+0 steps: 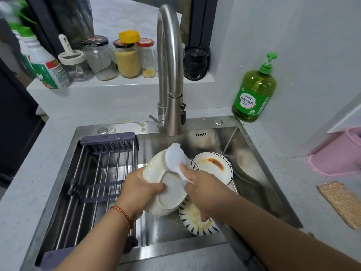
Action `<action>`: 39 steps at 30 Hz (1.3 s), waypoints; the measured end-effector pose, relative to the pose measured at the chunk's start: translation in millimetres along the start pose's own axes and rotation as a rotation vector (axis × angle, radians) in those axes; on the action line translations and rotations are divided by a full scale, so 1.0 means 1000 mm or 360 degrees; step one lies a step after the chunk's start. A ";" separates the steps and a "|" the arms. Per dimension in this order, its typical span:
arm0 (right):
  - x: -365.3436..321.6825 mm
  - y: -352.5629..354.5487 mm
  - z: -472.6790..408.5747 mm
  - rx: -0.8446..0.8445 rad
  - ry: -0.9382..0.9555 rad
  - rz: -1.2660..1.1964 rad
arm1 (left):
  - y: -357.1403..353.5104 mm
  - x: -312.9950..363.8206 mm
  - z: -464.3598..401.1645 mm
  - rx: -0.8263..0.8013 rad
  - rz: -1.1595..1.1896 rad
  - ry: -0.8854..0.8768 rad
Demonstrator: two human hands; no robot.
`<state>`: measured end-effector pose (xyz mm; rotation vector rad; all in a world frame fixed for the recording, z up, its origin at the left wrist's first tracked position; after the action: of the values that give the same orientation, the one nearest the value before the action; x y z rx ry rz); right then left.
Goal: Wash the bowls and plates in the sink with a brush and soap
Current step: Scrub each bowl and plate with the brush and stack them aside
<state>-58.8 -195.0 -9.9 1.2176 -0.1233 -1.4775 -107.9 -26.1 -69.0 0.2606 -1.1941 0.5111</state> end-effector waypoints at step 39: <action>0.024 -0.041 0.006 -0.0086 0.0030 0.0604 | 0.015 -0.001 0.003 0.0283 0.0644 0.0149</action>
<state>-85.2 -203.2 -48.7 1.0942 -0.2838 -1.1310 -118.2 -14.7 -70.6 0.1433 -1.1140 0.9756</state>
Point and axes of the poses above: each hand's wrist, its own z-axis away from the middle knuckle, its own y-axis out of the back of the hand, x = y × z, the point moved 3 cm from there along -z, towards the middle knuckle, and after that the axes turned 8 degrees about z, right-handed, at the moved point
